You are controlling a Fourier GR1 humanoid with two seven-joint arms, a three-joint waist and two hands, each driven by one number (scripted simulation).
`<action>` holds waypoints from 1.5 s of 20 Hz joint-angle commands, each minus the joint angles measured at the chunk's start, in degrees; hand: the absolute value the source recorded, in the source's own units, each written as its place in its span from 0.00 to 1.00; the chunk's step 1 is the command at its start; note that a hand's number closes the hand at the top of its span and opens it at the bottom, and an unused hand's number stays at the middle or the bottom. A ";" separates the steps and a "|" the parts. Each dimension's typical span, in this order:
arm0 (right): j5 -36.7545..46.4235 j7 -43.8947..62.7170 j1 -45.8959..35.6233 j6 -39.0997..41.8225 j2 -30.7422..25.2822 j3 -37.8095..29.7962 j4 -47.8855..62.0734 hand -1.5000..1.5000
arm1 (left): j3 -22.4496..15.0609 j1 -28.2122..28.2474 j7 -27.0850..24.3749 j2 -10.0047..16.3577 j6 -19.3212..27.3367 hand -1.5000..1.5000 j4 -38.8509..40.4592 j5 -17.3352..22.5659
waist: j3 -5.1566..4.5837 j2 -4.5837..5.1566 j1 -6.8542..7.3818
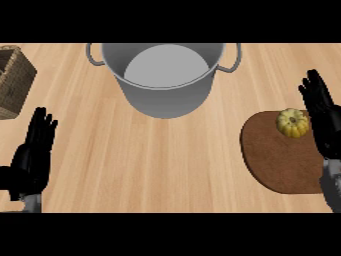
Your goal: Pick the squash from the cutting board and place it in the pot
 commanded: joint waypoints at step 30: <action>52.55 56.83 -19.09 6.89 2.24 12.40 -10.65 0.00 | -12.84 -4.97 11.01 0.41 -15.66 0.50 9.49 -4.96 | -0.73 -0.12 0.32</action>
